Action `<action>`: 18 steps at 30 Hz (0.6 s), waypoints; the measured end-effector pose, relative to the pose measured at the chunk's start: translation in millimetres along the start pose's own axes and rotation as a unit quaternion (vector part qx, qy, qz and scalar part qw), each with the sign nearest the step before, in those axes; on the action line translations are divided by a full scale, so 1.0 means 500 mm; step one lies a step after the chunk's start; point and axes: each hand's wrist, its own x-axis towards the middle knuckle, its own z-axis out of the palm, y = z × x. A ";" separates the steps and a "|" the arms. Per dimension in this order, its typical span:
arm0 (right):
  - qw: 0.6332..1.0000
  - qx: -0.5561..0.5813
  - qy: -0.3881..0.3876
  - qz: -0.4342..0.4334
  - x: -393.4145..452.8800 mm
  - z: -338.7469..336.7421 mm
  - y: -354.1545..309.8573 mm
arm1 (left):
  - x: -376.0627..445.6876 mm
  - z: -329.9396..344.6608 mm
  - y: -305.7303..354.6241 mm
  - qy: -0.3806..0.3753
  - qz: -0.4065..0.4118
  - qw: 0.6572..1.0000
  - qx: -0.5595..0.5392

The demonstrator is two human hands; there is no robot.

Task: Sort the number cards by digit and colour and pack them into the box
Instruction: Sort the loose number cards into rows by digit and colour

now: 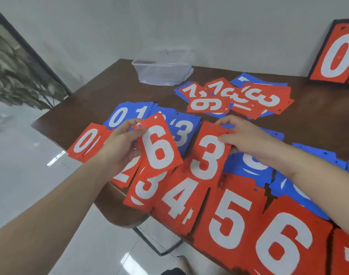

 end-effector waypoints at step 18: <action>0.970 -0.235 0.041 -0.044 0.017 0.301 -0.076 | -0.024 -0.205 -0.006 -0.055 0.020 0.998 0.021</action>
